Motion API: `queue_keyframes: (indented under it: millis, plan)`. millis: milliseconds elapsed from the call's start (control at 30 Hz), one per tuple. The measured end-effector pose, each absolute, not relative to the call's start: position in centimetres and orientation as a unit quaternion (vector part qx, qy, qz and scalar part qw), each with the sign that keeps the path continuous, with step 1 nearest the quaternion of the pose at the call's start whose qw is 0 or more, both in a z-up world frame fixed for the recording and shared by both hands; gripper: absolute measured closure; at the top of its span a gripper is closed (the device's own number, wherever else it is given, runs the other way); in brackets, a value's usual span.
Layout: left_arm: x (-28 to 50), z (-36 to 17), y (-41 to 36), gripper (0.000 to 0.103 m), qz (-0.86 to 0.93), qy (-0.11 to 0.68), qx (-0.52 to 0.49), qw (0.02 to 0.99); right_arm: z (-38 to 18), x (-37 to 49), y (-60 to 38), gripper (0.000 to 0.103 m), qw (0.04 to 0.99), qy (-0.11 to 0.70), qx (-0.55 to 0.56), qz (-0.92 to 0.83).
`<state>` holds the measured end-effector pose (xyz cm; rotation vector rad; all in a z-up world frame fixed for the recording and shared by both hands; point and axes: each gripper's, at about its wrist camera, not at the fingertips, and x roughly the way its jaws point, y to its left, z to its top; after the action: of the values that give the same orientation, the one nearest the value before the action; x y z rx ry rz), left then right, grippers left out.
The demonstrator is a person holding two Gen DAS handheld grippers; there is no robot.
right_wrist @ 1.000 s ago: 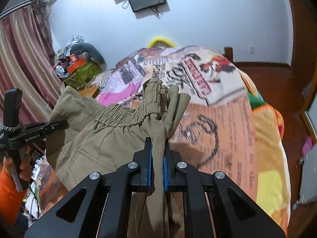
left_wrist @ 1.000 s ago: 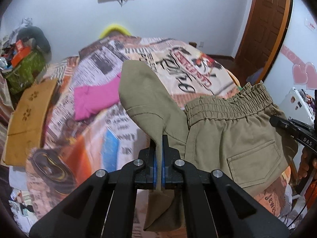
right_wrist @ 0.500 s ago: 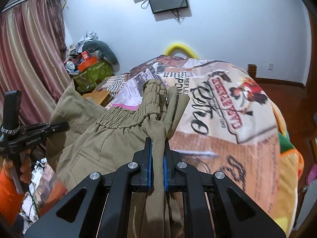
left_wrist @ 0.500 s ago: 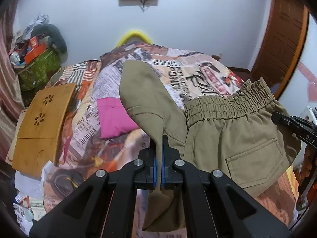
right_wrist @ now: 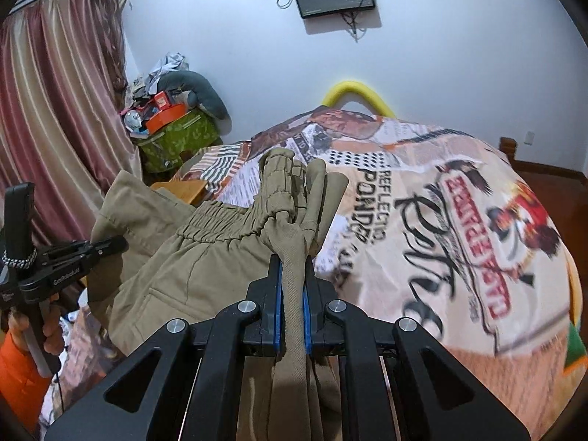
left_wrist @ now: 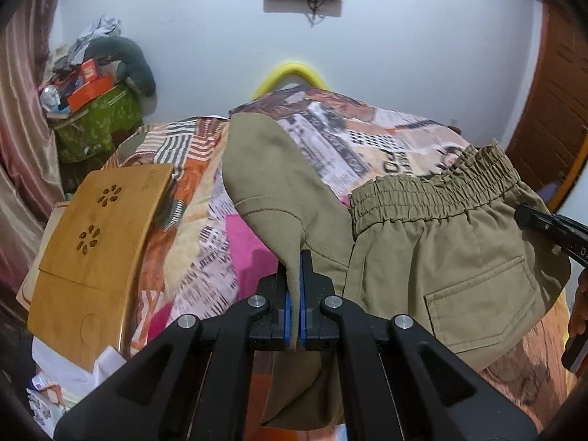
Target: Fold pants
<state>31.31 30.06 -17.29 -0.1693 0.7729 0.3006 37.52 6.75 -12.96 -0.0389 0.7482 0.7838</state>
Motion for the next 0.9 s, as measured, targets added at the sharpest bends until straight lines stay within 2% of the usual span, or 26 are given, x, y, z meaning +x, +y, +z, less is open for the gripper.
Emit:
queue_keyframes:
  millis: [300, 633, 733, 800, 900]
  plan:
    - [35.9, -22.2, 35.2, 0.1, 0.169, 0.396, -0.11, 0.896, -15.3, 41.4, 12.6, 0.096, 0.851, 0.36, -0.055, 0.379]
    - [39.8, -28.4, 38.1, 0.1, 0.183, 0.449, -0.099, 0.869, -20.8, 43.3, 14.8, 0.096, 0.842, 0.394, -0.074, 0.361]
    - [40.0, -29.9, 39.0, 0.095, 0.185, 0.469, -0.112, 0.856, -22.0, 43.8, 13.8, 0.095, 0.839, 0.409, -0.057, 0.353]
    - [39.7, -30.3, 39.3, 0.091, 0.186, 0.478, -0.116, 0.851, -22.3, 43.9, 13.3, 0.094, 0.834, 0.421, -0.048, 0.352]
    - [39.2, -30.8, 39.3, 0.091, 0.192, 0.49, -0.107, 0.844, -22.3, 43.6, 13.0, 0.087, 0.835, 0.425, -0.061, 0.344]
